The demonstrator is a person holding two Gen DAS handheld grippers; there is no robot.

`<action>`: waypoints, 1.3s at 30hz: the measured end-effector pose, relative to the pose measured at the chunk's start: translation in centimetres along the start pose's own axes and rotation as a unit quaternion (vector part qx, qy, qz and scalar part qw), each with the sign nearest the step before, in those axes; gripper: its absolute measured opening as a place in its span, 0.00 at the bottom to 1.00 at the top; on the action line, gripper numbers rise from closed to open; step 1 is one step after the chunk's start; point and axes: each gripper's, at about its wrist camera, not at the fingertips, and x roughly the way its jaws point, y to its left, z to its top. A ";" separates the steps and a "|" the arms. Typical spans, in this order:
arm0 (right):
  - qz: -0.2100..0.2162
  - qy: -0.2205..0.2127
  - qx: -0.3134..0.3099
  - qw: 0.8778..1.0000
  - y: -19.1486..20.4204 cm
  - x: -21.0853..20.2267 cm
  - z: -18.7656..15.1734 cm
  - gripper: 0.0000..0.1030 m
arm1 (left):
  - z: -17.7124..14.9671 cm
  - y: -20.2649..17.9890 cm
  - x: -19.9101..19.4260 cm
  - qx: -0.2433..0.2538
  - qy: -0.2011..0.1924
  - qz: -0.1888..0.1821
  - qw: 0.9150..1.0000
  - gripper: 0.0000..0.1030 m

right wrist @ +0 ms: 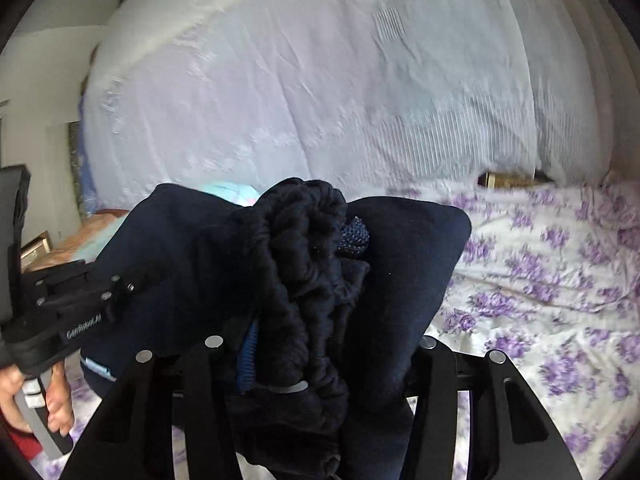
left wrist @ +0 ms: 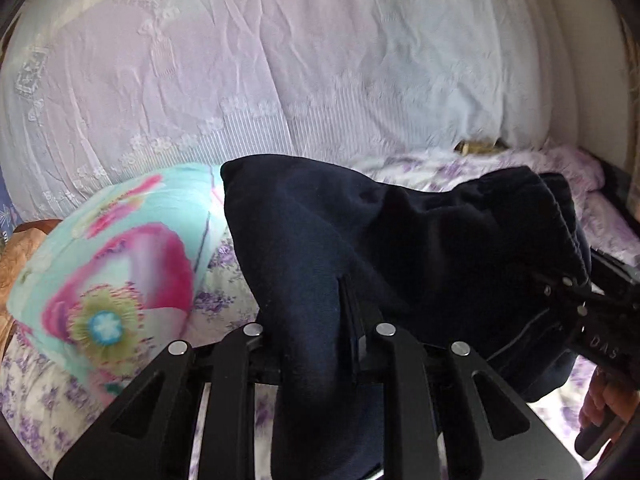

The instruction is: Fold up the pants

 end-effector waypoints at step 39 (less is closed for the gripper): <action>-0.086 -0.007 0.017 0.996 1.9 -10.3 -10.3 0.97 | -13.5 -1.5 -11.0 0.009 -0.007 0.083 0.996 0.95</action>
